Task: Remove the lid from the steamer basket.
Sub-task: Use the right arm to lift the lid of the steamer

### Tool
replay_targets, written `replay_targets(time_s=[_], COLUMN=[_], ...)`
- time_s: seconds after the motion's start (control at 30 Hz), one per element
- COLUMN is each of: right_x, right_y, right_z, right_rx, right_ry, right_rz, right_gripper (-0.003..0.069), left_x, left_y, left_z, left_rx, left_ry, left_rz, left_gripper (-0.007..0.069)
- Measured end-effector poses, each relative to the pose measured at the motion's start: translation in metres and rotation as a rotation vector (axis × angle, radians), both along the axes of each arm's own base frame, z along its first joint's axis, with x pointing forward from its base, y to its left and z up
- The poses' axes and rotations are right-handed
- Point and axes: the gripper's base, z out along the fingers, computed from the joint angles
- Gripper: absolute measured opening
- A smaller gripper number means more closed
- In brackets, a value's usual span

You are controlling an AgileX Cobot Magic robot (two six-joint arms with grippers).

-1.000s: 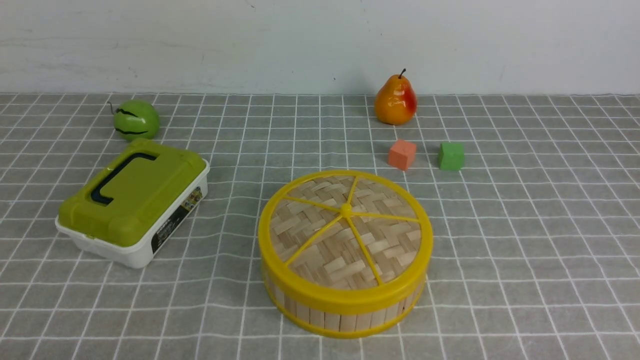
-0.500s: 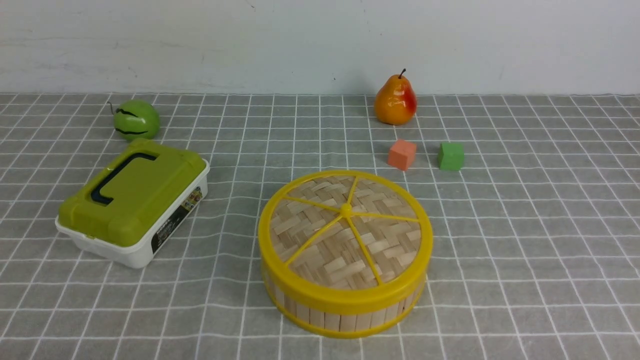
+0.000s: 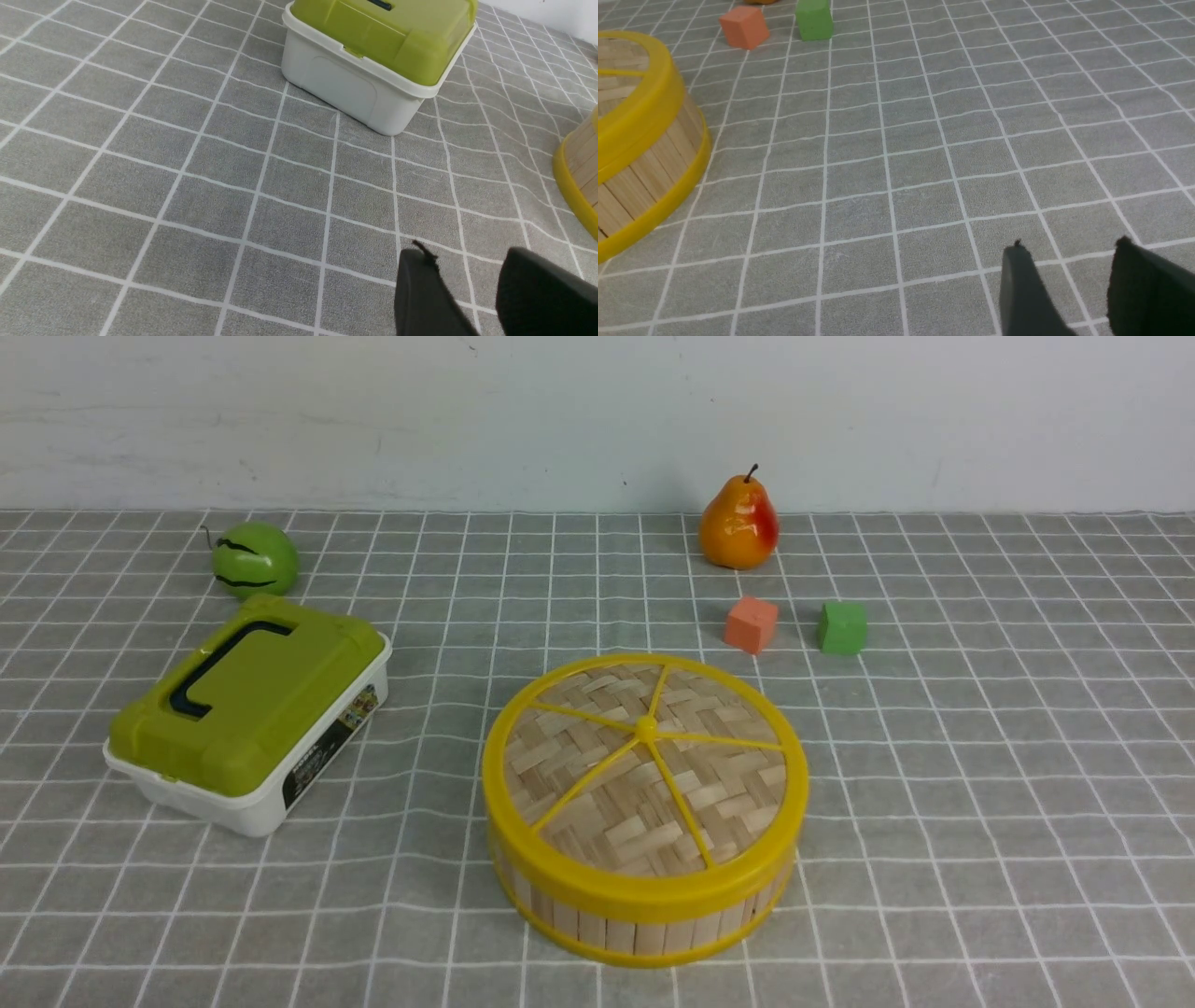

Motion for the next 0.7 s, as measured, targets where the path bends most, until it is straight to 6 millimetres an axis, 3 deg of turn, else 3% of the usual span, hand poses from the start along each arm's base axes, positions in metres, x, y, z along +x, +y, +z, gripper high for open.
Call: replay_targets(time_s=[0.3, 0.37, 0.43, 0.5, 0.53, 0.57, 0.7], right_x=[0.0, 0.0, 0.0, 0.001, 0.001, 0.001, 0.001], right_y=[0.0, 0.002, 0.004, 0.011, 0.012, 0.016, 0.019], right_z=[0.0, 0.0, 0.001, 0.002, 0.002, 0.003, 0.006], right_rx=[0.019, 0.103, 0.216, 0.551, 0.569, 0.8, 1.029], right_ry=[-0.001, -0.008, -0.016, -0.024, -0.023, -0.019, -0.027], right_rz=[-0.004, -0.01, -0.017, -0.046, -0.045, -0.066, -0.086], right_gripper=[0.0241, 0.0241, 0.0241, 0.0241, 0.0241, 0.0241, 0.0241], left_x=[0.0, 0.0, 0.0, 0.0, 0.0, 0.0, 0.0], left_y=[0.0, 0.0, 0.0, 0.0, 0.0, 0.0, 0.0], left_z=[0.0, 0.0, 0.0, 0.0, 0.0, 0.0, 0.0], left_rx=[0.0, 0.0, 0.0, 0.0, 0.0, 0.0, 0.0], left_ry=[0.0, 0.0, 0.0, 0.0, 0.0, 0.0, 0.0], left_rz=[0.0, 0.0, 0.0, 0.0, 0.0, 0.0, 0.0], left_gripper=[0.0239, 0.0239, 0.0239, 0.0239, 0.0239, 0.0239, 0.0239])
